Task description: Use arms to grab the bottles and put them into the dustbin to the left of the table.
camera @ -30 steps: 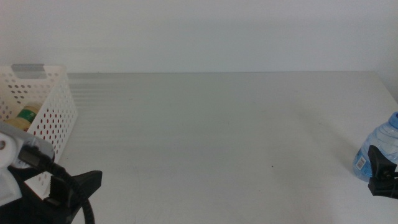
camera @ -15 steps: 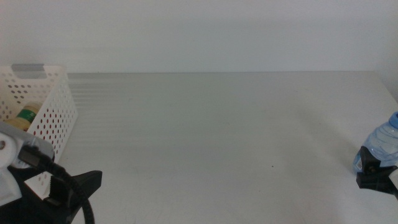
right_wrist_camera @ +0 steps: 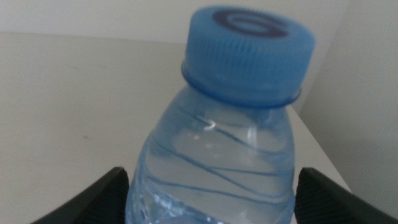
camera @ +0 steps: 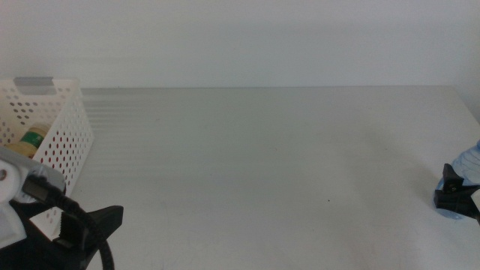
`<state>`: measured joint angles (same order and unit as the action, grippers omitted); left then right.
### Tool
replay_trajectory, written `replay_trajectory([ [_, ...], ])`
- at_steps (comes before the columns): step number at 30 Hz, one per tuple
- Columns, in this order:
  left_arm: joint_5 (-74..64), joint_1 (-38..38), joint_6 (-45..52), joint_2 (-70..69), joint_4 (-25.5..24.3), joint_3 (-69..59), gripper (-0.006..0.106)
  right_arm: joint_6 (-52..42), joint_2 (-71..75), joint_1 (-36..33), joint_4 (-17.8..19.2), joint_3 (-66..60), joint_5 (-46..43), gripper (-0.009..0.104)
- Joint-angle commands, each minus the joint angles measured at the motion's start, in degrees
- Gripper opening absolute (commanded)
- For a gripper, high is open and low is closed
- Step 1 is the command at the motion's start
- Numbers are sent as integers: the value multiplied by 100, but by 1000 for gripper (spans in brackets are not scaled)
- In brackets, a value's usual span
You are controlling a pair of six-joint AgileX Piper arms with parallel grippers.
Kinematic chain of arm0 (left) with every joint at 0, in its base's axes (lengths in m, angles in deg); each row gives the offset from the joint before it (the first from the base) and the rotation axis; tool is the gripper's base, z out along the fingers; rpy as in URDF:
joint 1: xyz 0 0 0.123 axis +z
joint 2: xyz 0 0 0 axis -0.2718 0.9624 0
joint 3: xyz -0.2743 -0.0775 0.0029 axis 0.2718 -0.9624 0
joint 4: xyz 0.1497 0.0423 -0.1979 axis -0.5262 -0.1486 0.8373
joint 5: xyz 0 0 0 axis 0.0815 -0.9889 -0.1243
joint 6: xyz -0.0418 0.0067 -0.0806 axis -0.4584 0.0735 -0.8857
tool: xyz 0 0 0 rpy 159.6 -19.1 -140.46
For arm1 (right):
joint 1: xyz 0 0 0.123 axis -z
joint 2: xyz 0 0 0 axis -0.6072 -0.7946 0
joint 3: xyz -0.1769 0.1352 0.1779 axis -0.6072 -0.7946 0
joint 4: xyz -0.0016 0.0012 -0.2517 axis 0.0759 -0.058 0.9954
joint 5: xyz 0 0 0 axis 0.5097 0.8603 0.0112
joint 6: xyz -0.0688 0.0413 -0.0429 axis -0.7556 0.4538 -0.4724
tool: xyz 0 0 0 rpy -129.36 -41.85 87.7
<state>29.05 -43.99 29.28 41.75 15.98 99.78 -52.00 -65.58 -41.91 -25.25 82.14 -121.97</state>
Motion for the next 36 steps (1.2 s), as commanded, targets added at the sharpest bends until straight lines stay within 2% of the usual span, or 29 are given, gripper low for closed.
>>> replay_trajectory([
  [1, 402, -21, -71, 23, 2, 152, 90, -49, 38, 141, -43, 147, -974, 86],
  [4, 402, -21, -71, 23, 2, 152, 90, -43, -78, 142, 5, 253, -934, 84],
  [6, 402, -21, -71, 23, 2, 152, 90, -43, -123, 142, 163, 302, -935, 77],
  [8, 402, -21, -71, 23, 2, 152, 90, -43, -154, 142, 323, 329, -944, 62],
  [14, 402, -21, -71, 23, 2, 152, 90, 91, -161, 136, 410, 337, -951, 3],
  [15, 402, -21, -71, 23, 2, 152, 90, 231, -161, 137, 539, 337, -951, 0],
  [17, 402, -21, -71, 23, 2, 152, 90, 484, -133, 132, 928, 337, -951, 0],
  [22, 402, -21, -71, 23, 2, 152, 90, 1047, 129, 61, 2399, 431, -945, 0],
  [25, 402, -21, -71, 23, 2, 152, 90, 1644, 399, -85, 2976, 673, -740, 0],
  [30, 402, -21, -76, 23, 2, 152, 90, 2580, 665, -546, 3786, 1535, 460, 0],
  [33, 402, -21, -76, 23, 2, 152, 90, 2771, 657, -967, 4263, 2131, 1197, 0],
  [36, 402, -21, -76, 23, 2, 152, 90, 2793, 601, -1374, 4495, 2707, 1913, 0],
])
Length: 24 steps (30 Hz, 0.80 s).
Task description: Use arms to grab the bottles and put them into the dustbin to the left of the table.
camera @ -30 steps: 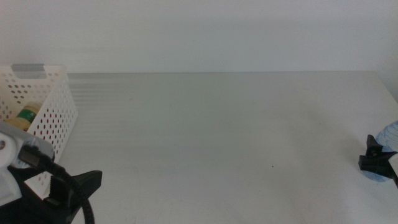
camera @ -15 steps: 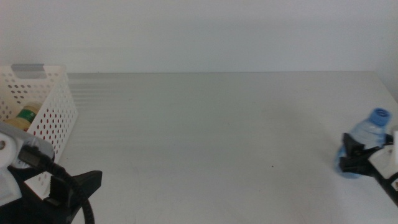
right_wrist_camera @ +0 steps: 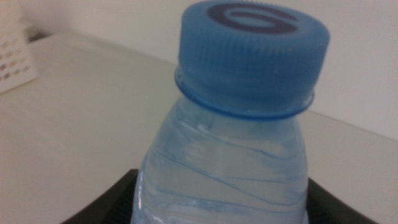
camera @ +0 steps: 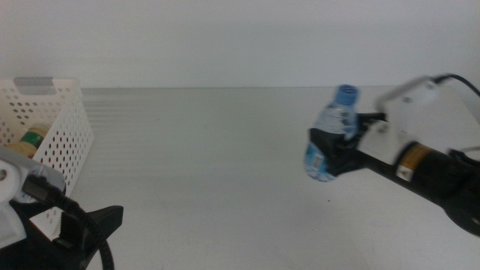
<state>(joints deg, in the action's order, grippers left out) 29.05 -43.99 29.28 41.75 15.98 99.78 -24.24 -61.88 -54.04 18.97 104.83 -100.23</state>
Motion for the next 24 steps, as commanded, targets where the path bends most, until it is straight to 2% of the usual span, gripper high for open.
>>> replay_trajectory([
  [1, 402, -21, -76, 23, 2, 152, 90, 17, 181, -290, 95, 649, -84, 0],
  [6, 402, -21, -76, 23, 2, 152, 90, 50, -257, -783, 318, 1737, 536, 0],
  [12, 402, -21, -76, 23, 2, 152, 90, 189, -1181, -1186, 358, 3052, 989, 0],
  [19, 402, -21, -76, 23, 2, 152, 90, 557, -2129, -1343, 410, 4103, 971, 0],
  [24, 402, -21, -76, 23, 2, 152, 90, 586, -2401, -1498, 749, 4251, 898, 0],
])
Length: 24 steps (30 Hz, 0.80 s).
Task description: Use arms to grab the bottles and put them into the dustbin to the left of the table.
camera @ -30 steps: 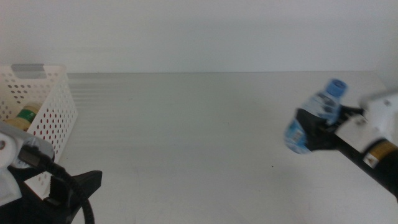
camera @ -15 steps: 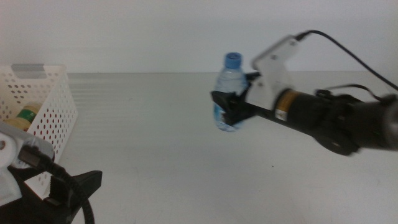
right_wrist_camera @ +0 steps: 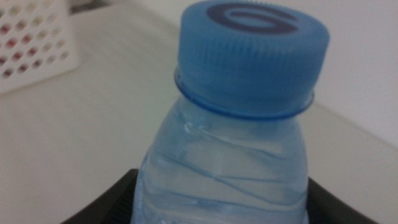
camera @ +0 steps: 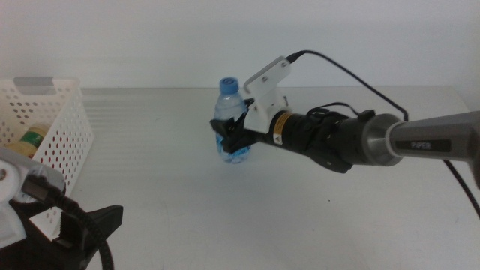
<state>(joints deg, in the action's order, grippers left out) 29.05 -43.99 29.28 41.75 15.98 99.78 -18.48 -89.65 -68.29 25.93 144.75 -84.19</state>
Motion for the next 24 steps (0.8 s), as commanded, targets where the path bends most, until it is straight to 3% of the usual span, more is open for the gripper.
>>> replay_trajectory([
  [1, 402, -21, -76, 23, 2, 152, 90, 10, 341, -99, 131, 258, -680, 0],
  [5, 402, -21, -76, 23, 2, 152, 90, 10, 214, -166, 386, 258, -700, 0],
  [8, 402, -21, -76, 23, 2, 152, 90, 10, 171, -177, 381, 258, -645, 1],
  [11, 402, -21, -76, 23, 2, 152, 90, 29, 166, -191, 381, 258, -612, 9],
  [12, 402, -21, -76, 23, 2, 152, 90, 29, 166, -200, 381, 258, -607, 24],
  [13, 402, -21, -76, 23, 2, 152, 90, 29, 166, -200, 386, 246, -607, 30],
  [14, 402, -21, -76, 23, 2, 152, 90, 29, 166, -200, 406, 196, -547, 65],
  [15, 402, -21, -76, 23, 2, 152, 90, 29, 177, -200, 428, 196, -509, 72],
  [19, 402, -21, -76, 23, 2, 152, 90, 129, 315, -200, 607, 184, -364, 89],
  [24, 402, -21, -76, 23, 2, 152, 90, 420, 776, -200, 642, -209, -285, 88],
])
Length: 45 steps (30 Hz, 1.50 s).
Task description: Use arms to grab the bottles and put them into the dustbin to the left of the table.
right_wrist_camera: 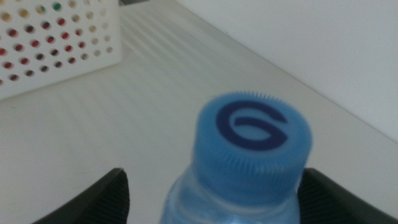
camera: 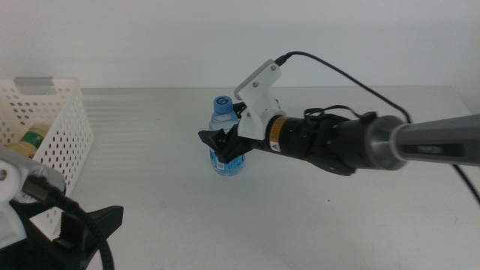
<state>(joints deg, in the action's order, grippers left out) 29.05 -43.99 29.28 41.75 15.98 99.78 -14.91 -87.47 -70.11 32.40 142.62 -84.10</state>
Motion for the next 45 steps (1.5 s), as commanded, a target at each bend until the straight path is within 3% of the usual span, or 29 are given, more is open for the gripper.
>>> replay_trajectory([
  [1, 402, -21, -76, 23, 2, 152, 90, 96, 663, -19, 2, -156, -286, 87],
  [7, 402, -21, -76, 23, 2, 152, 90, 135, 1718, -19, 24, -1318, -280, 81],
  [13, 402, -21, -76, 23, 2, 152, 90, 863, 3179, -19, 139, -2296, -134, 78],
  [19, 402, -21, -76, 23, 2, 152, 90, 1386, 4353, -19, 676, -2622, 738, 78],
  [23, 402, -21, -76, 23, 2, 152, 90, 1643, 5080, -19, 578, -3078, 1164, 78],
  [24, 402, -21, -76, 23, 2, 152, 90, 1512, 5241, -19, 427, -3190, 1230, 78],
  [38, 402, -21, -76, 23, 2, 152, 90, -2391, 6645, -89, -3550, -4062, 2261, 73],
  [41, 402, -21, -76, 23, 2, 152, 90, -3045, 6764, -236, -4022, -4066, 2330, 72],
  [45, 402, -21, -76, 23, 2, 152, 90, -3267, 6798, -512, -4146, -4080, 2336, 72],
])
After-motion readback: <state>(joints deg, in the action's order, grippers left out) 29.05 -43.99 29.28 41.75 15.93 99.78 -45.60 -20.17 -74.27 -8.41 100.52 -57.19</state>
